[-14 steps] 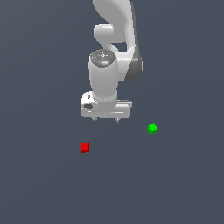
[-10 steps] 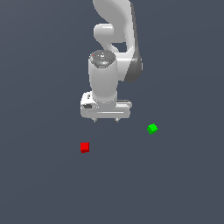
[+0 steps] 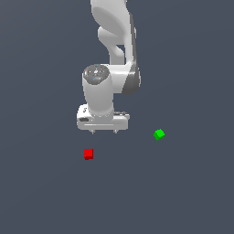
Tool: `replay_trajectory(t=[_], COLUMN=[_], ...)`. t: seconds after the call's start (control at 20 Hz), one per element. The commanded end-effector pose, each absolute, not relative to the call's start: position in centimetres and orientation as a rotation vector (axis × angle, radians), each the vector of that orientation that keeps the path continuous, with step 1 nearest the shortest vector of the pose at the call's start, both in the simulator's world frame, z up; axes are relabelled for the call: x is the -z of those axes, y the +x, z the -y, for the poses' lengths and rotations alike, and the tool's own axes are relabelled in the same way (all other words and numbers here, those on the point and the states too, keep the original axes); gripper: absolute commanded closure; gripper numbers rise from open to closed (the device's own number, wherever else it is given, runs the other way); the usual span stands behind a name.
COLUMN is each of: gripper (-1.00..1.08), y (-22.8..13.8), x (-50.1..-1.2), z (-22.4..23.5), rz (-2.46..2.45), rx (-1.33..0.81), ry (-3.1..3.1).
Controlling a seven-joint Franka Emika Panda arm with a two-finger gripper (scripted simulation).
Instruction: Stack the red cube on top of the green cube.
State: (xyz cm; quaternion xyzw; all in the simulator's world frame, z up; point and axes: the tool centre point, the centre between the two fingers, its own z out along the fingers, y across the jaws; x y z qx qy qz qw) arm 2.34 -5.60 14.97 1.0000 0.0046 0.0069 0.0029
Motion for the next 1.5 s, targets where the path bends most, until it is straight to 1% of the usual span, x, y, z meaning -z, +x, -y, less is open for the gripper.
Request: replay_trajectory(t=[0.0,0.35,0.65,1.0,1.25,1.45], gripper=[-0.92,-0.92,-0.92,-0.92,-0.92,-0.92], y=[3.0,5.3,6.8,7.6,7.6,7.6], x=[-13.8,-10.1,-8.0,-7.1,-7.0,-6.0], z=[6.9,10.9,13.1,14.1,14.2,14.2], rz=[-0.030,-0.083,-0.114,-0.128,-0.128,-0.128], rx=[-0.018,-0.008,-0.003,0.000,0.001,0.001], ry=[3.136,3.138,3.139,3.139,3.139,3.139])
